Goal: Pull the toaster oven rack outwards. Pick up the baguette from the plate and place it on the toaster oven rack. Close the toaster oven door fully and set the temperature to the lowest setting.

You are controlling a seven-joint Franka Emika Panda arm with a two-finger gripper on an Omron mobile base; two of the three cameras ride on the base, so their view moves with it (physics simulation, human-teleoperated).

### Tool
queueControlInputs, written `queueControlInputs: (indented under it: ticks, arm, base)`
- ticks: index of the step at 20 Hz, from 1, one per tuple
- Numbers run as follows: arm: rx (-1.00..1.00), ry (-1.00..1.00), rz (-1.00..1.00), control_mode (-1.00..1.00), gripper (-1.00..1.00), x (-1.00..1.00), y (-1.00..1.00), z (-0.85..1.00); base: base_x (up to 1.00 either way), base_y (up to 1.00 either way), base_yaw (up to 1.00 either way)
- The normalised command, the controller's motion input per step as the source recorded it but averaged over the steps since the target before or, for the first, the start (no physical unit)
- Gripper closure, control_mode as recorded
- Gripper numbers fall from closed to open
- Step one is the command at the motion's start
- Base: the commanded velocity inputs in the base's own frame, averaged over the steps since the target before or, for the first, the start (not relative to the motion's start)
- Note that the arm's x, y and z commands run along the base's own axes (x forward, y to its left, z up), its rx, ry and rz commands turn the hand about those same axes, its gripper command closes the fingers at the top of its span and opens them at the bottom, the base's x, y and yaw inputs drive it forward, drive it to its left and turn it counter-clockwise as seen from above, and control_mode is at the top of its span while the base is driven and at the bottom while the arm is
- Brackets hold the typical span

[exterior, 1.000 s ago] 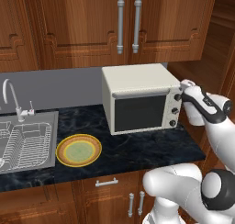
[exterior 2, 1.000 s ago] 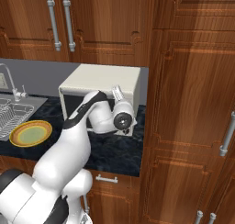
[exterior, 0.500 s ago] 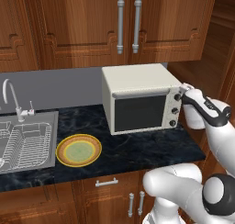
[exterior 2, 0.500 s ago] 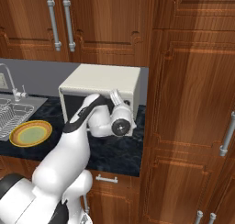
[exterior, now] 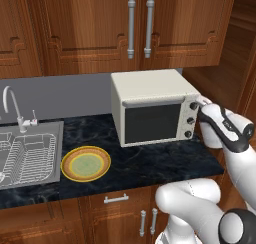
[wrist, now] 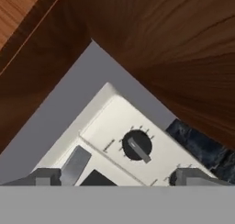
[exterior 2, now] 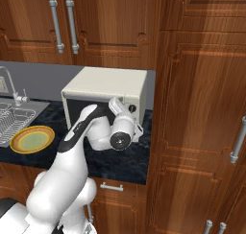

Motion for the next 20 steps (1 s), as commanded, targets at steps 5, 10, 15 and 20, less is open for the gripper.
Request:
queueControlInputs:
  ticks: [5,10,15,20]
  arm:
    - [-0.18,-0.11,-0.01,-1.0,-1.0,-0.04,0.14,0.04]
    - [-0.14,-0.07,0.0,-1.0,-1.0,0.0,0.2,0.0]
    - [-0.18,-0.07,0.0,-1.0,-1.0,0.0,0.06,0.0]
    - [-0.2,-0.1,-0.03,-1.0,-1.0,0.0,0.01,0.0]
  base:
    - [0.0,0.0,0.0]
    - [0.0,0.0,0.0]
    - [0.0,0.0,0.0]
    - [0.0,0.0,0.0]
